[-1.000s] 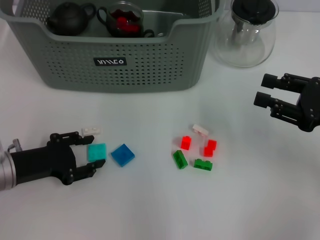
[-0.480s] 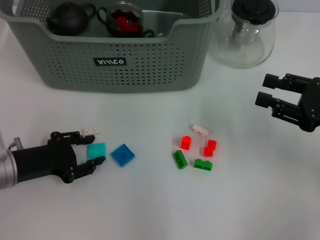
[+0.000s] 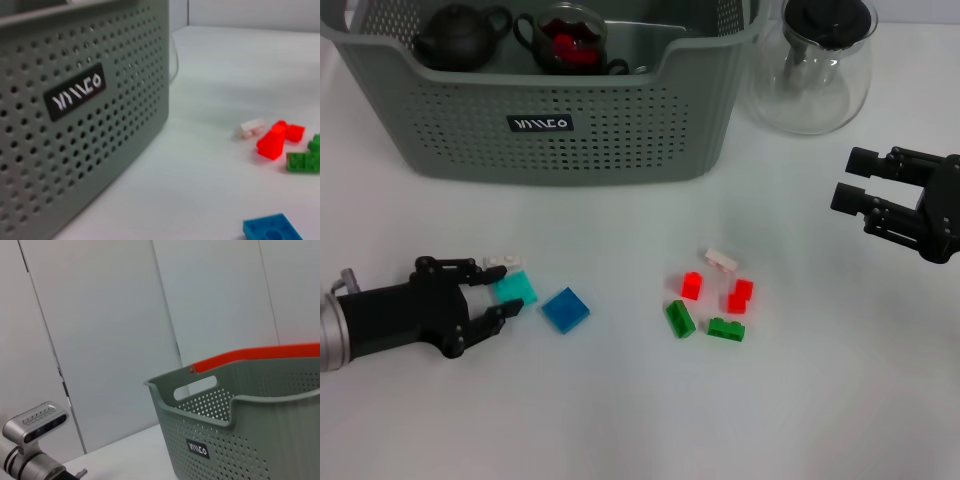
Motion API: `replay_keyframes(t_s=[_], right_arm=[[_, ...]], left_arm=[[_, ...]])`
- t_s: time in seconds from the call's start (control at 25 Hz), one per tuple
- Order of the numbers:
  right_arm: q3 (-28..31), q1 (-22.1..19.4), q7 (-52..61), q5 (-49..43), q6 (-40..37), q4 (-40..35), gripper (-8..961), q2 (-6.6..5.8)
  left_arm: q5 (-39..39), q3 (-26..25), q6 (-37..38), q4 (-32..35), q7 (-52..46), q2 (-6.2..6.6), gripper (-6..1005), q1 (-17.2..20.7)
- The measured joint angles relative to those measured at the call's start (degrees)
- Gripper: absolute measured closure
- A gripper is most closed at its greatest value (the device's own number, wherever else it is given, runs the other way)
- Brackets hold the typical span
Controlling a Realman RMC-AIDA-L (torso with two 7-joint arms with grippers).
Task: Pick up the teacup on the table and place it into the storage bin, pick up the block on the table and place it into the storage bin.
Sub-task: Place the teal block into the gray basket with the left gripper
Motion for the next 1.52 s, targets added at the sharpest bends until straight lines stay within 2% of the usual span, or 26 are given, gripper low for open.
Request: replay_keyframes(t_s=[0.12,0.28,0.48,0.76,1.0,1.16,1.32,1.44,1.52], right_arm=[[0.03,0.0,0.08,0.03,0.0,0.0,404,-0.04],[0.09,0.12,0.1,0.08,0.0,0.0,404,-0.09],[0.09,0.26,0.12,0.08,0.0,0.0,404,-0.09],[0.08,0.5,0.14,0.07,0.0,0.0,404,-0.08],[0.09,0.63,0.14,0.0,0.0,-0.01,405,-0.08],[0.09,0.62,-0.11,-0.01,0.0,-0.01,405,-0.07],[0.09,0.61,-0.2,-0.01,0.0,-0.01,405,-0.02],[0.09,0.65,-0.21,-0.01,-0.01,-0.01,405,0.05],[0.08,0.68,-0.24,-0.01,-0.01,0.0,405,0.09]], left_arm=[[-0.34,-0.65,0.98,0.6,-0.51,0.05,602,0.11],[-0.33,-0.77,4.06,3.19,-4.27,0.22,602,0.07],[-1.38,-0.75,12.0,8.76,-10.74,0.51,603,-0.06],[-8.36,-0.74,20.91,14.09,-16.5,0.53,603,-1.18],[-16.38,-0.67,25.32,20.69,-27.48,0.54,606,-4.75],[-20.09,-0.6,23.93,25.06,-35.77,0.86,609,-9.06],[-20.53,0.64,17.79,26.19,-43.01,2.44,612,-14.56],[-19.84,4.39,10.47,25.68,-48.5,4.03,614,-18.28],[-19.23,9.49,4.69,25.48,-52.34,5.12,622,-19.95]])
